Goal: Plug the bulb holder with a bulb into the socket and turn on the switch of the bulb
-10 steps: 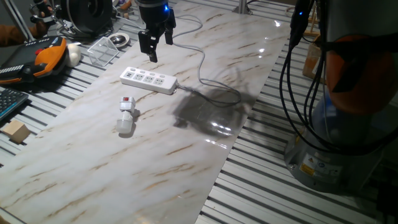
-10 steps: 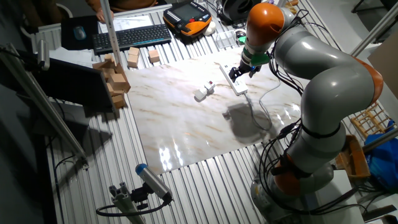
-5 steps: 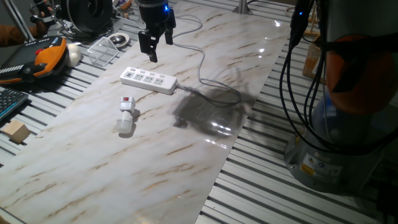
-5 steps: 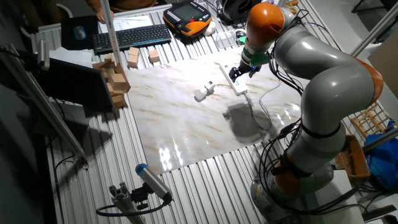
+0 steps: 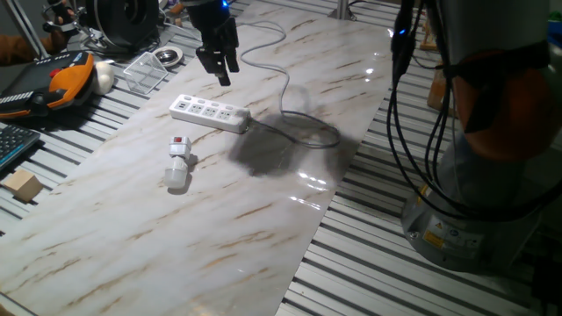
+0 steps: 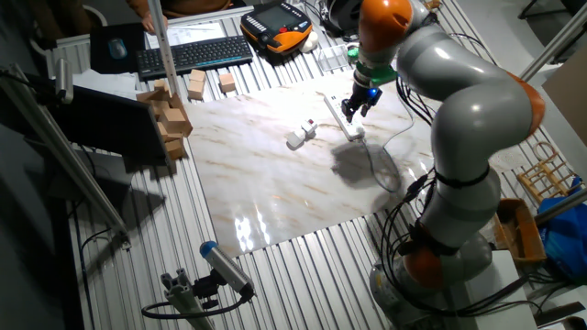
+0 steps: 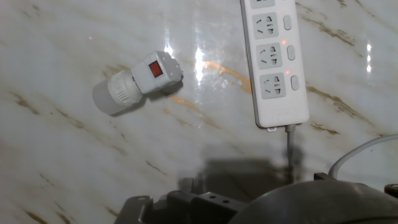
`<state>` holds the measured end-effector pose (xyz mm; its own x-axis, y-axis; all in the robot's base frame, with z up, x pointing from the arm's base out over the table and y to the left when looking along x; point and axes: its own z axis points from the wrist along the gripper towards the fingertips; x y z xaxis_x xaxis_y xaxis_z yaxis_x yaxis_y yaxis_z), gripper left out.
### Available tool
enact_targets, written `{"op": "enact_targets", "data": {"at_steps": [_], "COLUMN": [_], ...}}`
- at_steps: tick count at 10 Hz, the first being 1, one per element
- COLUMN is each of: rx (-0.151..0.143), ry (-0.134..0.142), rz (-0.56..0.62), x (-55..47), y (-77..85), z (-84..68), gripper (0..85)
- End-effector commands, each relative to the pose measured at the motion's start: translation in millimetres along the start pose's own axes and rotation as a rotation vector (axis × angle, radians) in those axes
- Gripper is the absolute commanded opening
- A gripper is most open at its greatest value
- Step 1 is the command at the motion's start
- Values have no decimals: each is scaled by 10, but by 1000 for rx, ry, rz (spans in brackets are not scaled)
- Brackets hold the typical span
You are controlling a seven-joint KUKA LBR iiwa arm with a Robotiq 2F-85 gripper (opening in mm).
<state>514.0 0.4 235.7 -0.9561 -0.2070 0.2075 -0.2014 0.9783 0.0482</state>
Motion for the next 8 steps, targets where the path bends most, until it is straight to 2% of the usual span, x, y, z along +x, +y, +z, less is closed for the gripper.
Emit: {"op": "enact_targets", "data": {"at_steps": [1,7,8], "rx": [22,25,27], "ry": [24,5,-3], "rz": [-69,18,73], "x": [10,13,13], "y": [2,-1,-2], "z": [-1,0,-1], "gripper": [0,0,0]}}
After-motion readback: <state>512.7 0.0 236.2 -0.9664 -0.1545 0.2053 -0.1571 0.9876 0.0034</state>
